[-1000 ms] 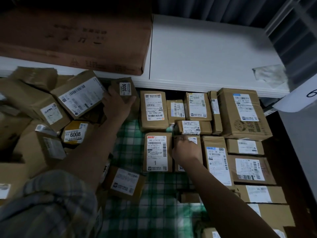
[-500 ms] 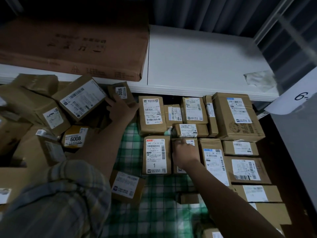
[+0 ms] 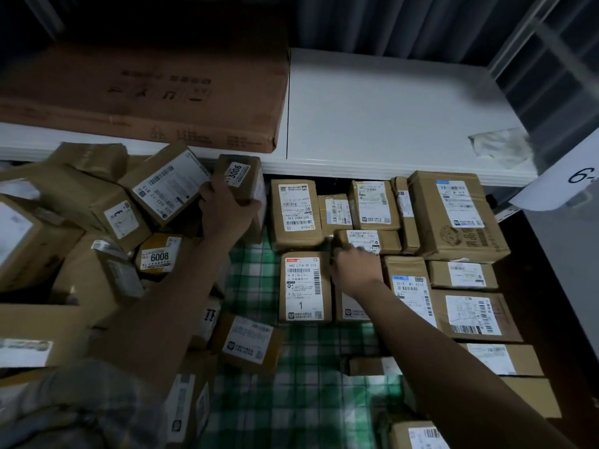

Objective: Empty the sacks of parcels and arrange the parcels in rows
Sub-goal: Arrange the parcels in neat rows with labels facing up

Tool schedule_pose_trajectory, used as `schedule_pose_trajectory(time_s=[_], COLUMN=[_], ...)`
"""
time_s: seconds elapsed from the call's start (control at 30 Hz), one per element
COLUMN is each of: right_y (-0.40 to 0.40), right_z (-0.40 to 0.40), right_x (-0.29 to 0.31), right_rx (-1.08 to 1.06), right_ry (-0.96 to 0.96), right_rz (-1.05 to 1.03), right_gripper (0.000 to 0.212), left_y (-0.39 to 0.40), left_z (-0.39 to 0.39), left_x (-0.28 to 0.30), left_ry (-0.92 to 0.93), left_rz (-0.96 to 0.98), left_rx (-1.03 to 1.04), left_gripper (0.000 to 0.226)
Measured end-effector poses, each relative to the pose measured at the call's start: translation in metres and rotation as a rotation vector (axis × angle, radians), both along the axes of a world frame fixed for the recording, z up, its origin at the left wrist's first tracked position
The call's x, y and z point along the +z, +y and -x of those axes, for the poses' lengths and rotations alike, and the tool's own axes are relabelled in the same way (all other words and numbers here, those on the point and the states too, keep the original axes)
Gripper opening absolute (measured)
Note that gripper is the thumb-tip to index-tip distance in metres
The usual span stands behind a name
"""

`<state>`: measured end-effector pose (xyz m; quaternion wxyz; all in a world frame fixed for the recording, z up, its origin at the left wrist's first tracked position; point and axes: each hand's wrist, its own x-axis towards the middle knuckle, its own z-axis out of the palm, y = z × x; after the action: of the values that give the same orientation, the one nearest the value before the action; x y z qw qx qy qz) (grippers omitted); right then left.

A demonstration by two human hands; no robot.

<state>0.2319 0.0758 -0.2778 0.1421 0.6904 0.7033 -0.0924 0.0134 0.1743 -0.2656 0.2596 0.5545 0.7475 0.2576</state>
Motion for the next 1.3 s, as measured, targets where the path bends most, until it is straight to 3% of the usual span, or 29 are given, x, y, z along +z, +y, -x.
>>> schedule_pose_trajectory(time_s=[0.07,0.17,0.27,0.37,0.5,0.6,0.67,0.73,0.8,0.87,1.0,1.17,1.27,1.3], right_y=[0.007,0.021,0.041,0.064,0.066,0.054,0.041,0.024,0.004,-0.017,-0.058,-0.100,-0.120,-0.125], right_z=[0.004,0.021,0.044,0.051,0.050,0.045,0.040,0.035,0.030,0.024,0.007,-0.018,-0.025,-0.026], right_x=[0.000,0.009,0.032,0.041,0.034,0.029,0.026,0.026,0.024,0.022,0.020,0.018,0.023,0.025], right_rx=[0.028,-0.054,-0.347,-0.520,-0.475,-0.489,-0.544,-0.589,-0.615,-0.666,-0.728,-0.674,-0.647,-0.688], right_ry=[0.204,0.731,1.256,1.520,1.626,1.669,1.633,1.596,1.561,1.589,1.602,1.428,1.442,1.485], right_rz=[-0.112,-0.201,-0.095,0.057,0.338,0.378,0.392,0.400,0.358,0.315,0.274,0.372,0.346,0.289], right_gripper=[0.044,0.066,0.080,0.085,0.059,0.069,0.090,0.103,0.100,0.092,0.103,0.087,0.047,0.042], left_y=[-0.009,-0.020,-0.020,-0.015,-0.009,-0.012,-0.018,-0.031,-0.047,-0.066,-0.119,-0.157,-0.180,-0.188], left_z=[0.011,0.026,0.041,0.052,0.055,0.054,0.050,0.038,0.027,0.017,-0.003,-0.009,-0.008,-0.008], left_x=[0.009,0.031,0.057,0.078,0.081,0.075,0.071,0.068,0.067,0.062,0.051,0.032,0.027,0.025], left_ry=[-0.035,-0.085,-0.259,-0.444,-0.560,-0.627,-0.648,-0.656,-0.637,-0.622,-0.727,-0.790,-0.748,-0.743], left_rz=[-0.120,-0.301,-0.370,-0.331,-0.141,-0.001,0.063,0.119,0.173,0.233,0.445,0.500,0.537,0.549], left_rx=[-0.049,-0.066,-0.127,-0.200,-0.205,-0.107,-0.060,-0.062,-0.068,-0.096,-0.235,-0.259,-0.250,-0.254], left_gripper=[0.082,0.069,0.056,0.043,0.035,0.051,0.070,0.071,0.072,0.088,0.090,0.105,0.109,0.107])
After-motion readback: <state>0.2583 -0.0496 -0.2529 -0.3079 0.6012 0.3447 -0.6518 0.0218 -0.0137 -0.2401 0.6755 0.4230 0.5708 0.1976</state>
